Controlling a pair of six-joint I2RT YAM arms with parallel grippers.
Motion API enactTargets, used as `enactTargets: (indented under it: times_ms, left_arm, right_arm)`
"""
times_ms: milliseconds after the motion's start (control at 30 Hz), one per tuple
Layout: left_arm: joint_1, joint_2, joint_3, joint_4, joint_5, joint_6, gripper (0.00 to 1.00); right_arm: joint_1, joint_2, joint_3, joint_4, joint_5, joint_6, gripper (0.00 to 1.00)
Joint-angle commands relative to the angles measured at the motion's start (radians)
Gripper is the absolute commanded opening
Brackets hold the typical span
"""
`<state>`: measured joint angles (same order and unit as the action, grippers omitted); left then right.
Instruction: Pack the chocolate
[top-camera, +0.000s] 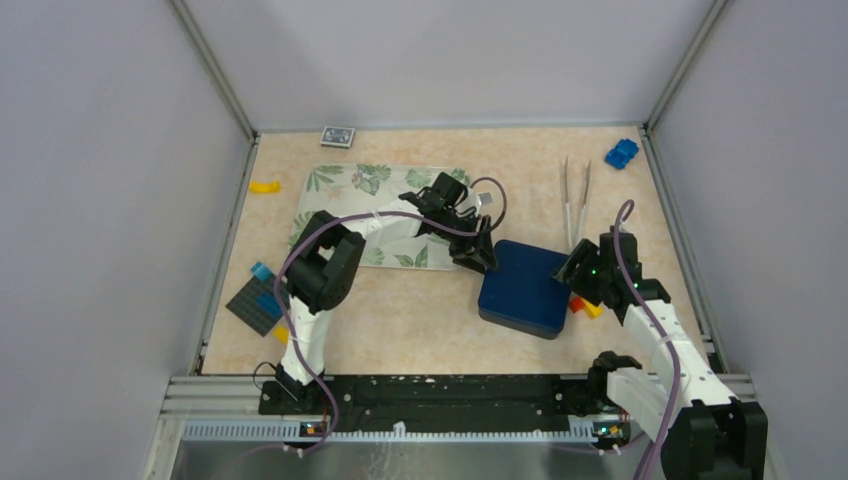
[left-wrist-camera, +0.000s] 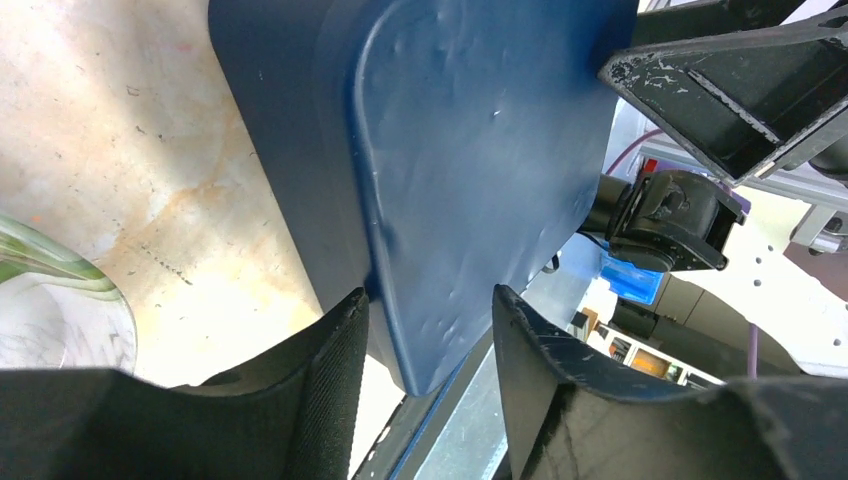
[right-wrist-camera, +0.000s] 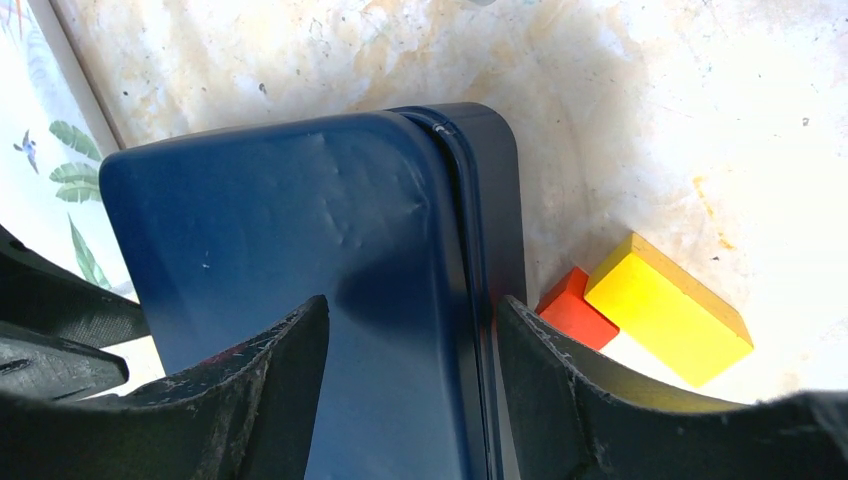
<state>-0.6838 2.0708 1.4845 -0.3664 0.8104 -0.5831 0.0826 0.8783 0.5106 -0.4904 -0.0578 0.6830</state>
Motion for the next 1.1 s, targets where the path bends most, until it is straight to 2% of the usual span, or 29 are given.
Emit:
enactTargets:
  times_ms: [0,100,267,333,367,467,600,733,833,1000,1067]
  left_arm:
    - [-0.008,-0.024,-0.007,0.050,0.034,-0.013,0.52]
    - [-0.009,-0.033,-0.003,0.049,0.025,-0.013,0.48]
    - [-0.009,-0.039,0.006,0.089,0.053,-0.037,0.48]
    - [-0.009,-0.030,0.019,0.093,0.071,-0.038,0.57]
    - [-0.008,-0.025,0.034,0.061,0.058,-0.027,0.65]
    - [-0.008,-0.030,0.052,-0.015,-0.023,0.020,0.78]
    - [-0.008,-0.010,0.079,-0.099,-0.073,0.054,0.86]
    - [-0.017,0.025,0.090,-0.128,-0.034,0.059,0.85]
    - [-0.021,0.037,0.066,-0.082,0.025,0.037,0.80]
    - [-0.030,0.042,0.057,-0.068,0.029,0.021,0.72]
    - [-0.030,0.037,0.048,-0.053,0.031,0.012,0.65]
  right_arm:
    - [0.007,-0.002,0.029,-0.003,0.016,-0.010,0.61]
    - [0.006,-0.002,0.026,-0.001,0.016,-0.011,0.61]
    - [0.007,-0.008,0.020,-0.004,0.015,-0.009,0.61]
    - [0.007,-0.013,0.022,-0.004,0.018,-0.008,0.61]
    - [0.006,-0.011,0.022,-0.005,0.019,-0.009,0.61]
    - [0.006,-0.007,0.019,-0.003,0.018,-0.008,0.61]
    - [0.007,-0.002,0.019,0.005,0.013,-0.016,0.61]
    - [0.007,0.011,0.023,0.006,0.012,-0.021,0.61]
    - [0.007,0.010,0.022,0.010,0.013,-0.019,0.61]
    - [0.006,0.009,0.018,0.023,0.009,-0.023,0.61]
    - [0.007,0.018,0.022,0.021,0.005,-0.027,0.61]
